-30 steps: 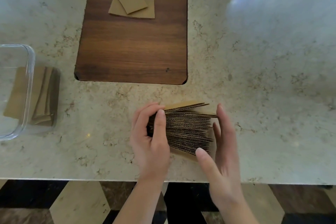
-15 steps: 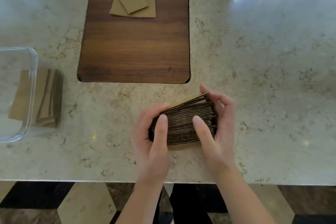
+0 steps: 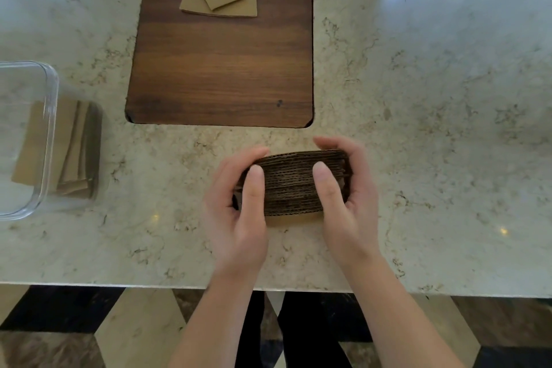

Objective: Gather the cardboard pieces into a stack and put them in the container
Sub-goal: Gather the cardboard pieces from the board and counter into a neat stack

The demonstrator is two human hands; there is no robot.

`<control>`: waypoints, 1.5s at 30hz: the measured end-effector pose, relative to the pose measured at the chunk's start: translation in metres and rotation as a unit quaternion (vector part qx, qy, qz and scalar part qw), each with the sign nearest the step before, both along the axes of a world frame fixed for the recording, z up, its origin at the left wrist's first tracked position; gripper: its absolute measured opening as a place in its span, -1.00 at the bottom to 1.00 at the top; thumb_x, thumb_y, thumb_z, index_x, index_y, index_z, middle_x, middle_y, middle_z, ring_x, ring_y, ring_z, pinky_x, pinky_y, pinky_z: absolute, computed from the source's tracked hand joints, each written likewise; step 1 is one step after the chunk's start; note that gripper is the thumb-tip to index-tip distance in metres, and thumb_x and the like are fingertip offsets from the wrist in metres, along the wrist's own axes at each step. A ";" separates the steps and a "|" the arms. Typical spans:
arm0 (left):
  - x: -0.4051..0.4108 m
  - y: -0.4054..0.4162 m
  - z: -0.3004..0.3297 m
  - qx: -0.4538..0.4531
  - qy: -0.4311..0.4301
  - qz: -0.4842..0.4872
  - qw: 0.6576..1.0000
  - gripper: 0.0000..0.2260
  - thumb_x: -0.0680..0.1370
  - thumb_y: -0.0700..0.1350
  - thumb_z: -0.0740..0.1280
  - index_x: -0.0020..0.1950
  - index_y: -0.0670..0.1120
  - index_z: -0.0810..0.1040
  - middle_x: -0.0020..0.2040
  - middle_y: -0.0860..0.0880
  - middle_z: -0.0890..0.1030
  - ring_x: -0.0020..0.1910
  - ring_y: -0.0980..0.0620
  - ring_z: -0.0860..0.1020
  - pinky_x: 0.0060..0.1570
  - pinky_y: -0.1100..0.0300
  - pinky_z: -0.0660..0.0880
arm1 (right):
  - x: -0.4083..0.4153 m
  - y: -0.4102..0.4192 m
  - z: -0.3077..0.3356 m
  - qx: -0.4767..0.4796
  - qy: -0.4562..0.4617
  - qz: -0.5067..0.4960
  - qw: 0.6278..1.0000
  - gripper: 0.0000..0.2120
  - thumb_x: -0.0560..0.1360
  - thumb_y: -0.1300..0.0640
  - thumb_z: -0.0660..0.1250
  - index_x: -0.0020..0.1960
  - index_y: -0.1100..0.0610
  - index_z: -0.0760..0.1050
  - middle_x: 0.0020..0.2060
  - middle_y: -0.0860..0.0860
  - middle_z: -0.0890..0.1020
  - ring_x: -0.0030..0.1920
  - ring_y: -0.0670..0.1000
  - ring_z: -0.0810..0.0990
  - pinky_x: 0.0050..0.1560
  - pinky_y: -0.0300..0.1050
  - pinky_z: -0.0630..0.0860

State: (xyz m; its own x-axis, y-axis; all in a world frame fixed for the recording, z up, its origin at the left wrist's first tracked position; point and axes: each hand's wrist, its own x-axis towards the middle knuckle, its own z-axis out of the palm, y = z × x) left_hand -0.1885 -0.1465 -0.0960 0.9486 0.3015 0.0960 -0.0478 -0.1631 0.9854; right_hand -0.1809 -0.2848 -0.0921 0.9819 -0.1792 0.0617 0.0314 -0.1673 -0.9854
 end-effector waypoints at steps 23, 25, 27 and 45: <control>-0.018 0.003 0.009 -0.074 0.065 -0.099 0.990 -0.30 0.74 0.27 0.10 0.73 -0.17 0.15 0.66 -0.14 0.34 0.65 -0.12 0.32 0.56 -0.29 0.32 | 0.002 -0.001 0.017 0.128 0.026 0.079 0.988 -0.52 0.72 0.15 0.11 0.61 0.22 0.23 0.42 0.03 0.53 0.42 0.01 0.51 0.39 -0.16 0.44; -0.017 0.004 0.009 -0.059 0.052 -0.104 0.991 -0.23 0.72 0.34 0.09 0.73 -0.20 0.15 0.65 -0.16 0.36 0.65 -0.13 0.33 0.56 -0.27 0.34 | 0.000 -0.001 0.015 0.130 0.025 0.078 0.988 -0.53 0.72 0.18 0.11 0.61 0.24 0.24 0.43 0.05 0.52 0.43 0.02 0.51 0.40 -0.15 0.43; -0.017 0.005 0.007 -0.041 0.055 -0.093 0.993 -0.30 0.73 0.25 0.14 0.68 -0.24 0.23 0.60 -0.18 0.42 0.60 -0.13 0.39 0.53 -0.25 0.37 | -0.009 -0.001 0.011 0.125 0.037 0.069 0.989 -0.48 0.69 0.13 0.15 0.61 0.25 0.24 0.44 0.04 0.51 0.46 0.00 0.48 0.41 -0.15 0.43; 0.008 -0.002 0.000 -0.044 0.104 0.053 0.992 -0.79 0.72 -0.08 0.22 0.04 0.11 0.63 -0.06 0.27 0.66 -0.05 0.31 0.58 -0.03 0.38 0.50 | -0.003 0.012 0.001 0.060 0.100 -0.020 0.993 -0.73 0.66 0.16 0.14 0.25 0.03 0.56 0.24 -0.12 0.61 0.30 -0.07 0.56 0.30 -0.16 0.46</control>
